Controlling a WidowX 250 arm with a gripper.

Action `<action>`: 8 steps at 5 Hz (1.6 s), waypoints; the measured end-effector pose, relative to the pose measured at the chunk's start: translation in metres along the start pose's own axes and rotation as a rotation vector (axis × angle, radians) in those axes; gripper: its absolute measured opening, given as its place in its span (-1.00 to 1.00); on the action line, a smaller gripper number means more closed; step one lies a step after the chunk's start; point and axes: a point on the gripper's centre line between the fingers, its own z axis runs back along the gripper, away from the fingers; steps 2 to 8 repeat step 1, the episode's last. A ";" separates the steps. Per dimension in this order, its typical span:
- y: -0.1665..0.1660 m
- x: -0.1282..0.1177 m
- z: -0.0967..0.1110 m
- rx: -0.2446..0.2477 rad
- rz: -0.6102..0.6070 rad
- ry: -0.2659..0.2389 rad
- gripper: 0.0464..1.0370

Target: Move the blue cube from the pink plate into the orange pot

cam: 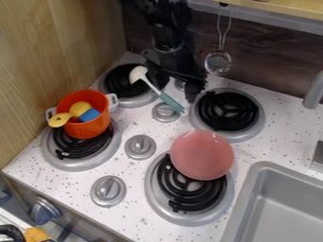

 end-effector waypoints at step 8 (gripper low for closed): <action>-0.020 0.011 -0.003 -0.002 0.004 -0.080 0.92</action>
